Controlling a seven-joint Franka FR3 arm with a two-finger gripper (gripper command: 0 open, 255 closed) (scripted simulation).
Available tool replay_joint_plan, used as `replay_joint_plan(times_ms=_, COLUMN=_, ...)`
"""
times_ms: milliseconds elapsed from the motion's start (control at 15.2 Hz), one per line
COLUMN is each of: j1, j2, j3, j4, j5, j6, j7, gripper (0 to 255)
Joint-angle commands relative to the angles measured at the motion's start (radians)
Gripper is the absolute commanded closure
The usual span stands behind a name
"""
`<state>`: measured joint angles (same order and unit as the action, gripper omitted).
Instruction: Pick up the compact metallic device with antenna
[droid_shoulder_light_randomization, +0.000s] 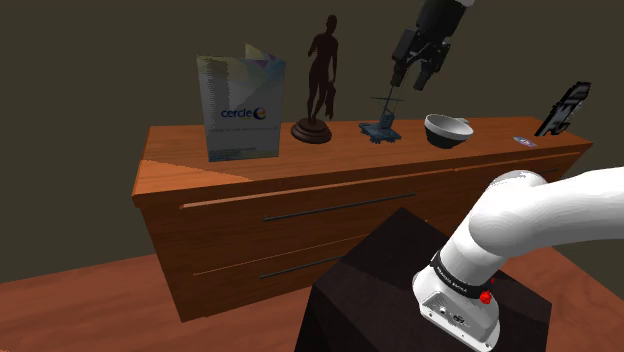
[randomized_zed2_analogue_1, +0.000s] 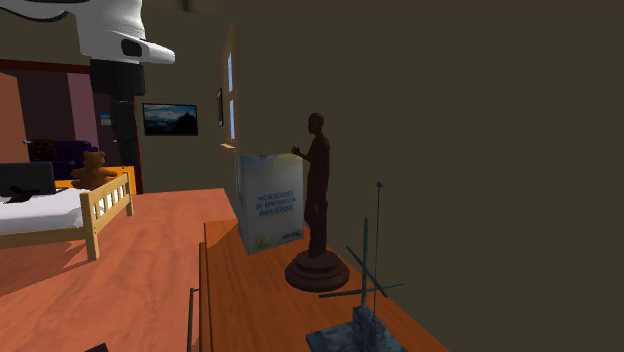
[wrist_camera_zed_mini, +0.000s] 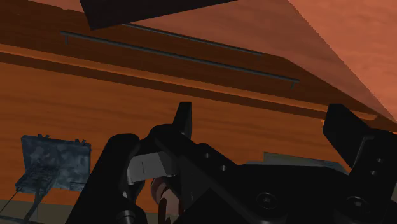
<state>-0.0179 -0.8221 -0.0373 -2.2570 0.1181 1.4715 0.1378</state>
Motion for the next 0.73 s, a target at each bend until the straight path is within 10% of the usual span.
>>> replay_joint_plan(times_ms=0, j1=0.000, j2=0.000, j3=0.000, j4=0.000, j5=0.000, j6=0.000, j7=0.000, gripper=0)
replay_joint_plan(times_ms=660, j1=-0.077, j2=0.180, j3=-0.111, j4=-0.030, j5=-0.101, j6=0.236, j7=-0.074, gripper=0)
